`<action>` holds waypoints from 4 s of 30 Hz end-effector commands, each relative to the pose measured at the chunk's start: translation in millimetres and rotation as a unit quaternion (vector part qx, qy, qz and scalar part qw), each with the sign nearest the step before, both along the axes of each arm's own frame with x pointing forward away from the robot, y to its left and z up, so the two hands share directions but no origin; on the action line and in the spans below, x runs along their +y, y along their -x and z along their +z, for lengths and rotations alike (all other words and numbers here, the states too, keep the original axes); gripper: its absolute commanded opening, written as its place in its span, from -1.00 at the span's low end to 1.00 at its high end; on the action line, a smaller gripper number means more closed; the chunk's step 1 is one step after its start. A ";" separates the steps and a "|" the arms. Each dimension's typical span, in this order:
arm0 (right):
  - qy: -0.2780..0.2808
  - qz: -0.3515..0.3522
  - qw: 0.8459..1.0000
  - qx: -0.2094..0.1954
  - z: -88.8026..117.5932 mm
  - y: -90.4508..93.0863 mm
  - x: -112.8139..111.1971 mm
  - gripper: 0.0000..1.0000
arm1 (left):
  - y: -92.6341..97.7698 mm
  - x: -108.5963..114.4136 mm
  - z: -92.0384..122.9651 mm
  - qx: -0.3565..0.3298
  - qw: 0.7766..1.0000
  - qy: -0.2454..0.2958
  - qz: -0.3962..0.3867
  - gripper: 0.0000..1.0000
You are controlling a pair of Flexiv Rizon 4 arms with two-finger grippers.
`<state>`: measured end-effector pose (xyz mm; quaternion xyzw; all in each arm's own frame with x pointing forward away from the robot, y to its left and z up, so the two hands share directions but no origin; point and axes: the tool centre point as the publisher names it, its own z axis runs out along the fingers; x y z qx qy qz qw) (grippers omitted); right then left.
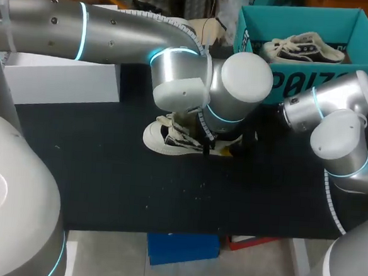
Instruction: Take the shoe out of the shoebox, open the shoe tongue, remove and reinsert the insole, then place the shoe into the shoebox
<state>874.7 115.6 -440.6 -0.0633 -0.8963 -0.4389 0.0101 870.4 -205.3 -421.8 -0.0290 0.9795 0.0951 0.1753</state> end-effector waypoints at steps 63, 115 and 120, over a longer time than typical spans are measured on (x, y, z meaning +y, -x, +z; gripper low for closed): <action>0.001 0.000 1.000 0.001 -3.4 0.0 -1.9 -1.00 | 20.8 31.8 19.1 0.106 0.980 0.148 -0.074 -1.00; 0.001 0.000 1.000 0.001 -3.4 0.0 -1.9 -1.00 | 18.4 -41.4 1.8 0.057 0.975 0.160 -0.145 0.80; 0.001 0.000 1.000 0.001 -3.4 0.0 -1.9 -1.00 | 13.2 -40.6 1.8 0.044 0.974 0.174 -0.135 0.68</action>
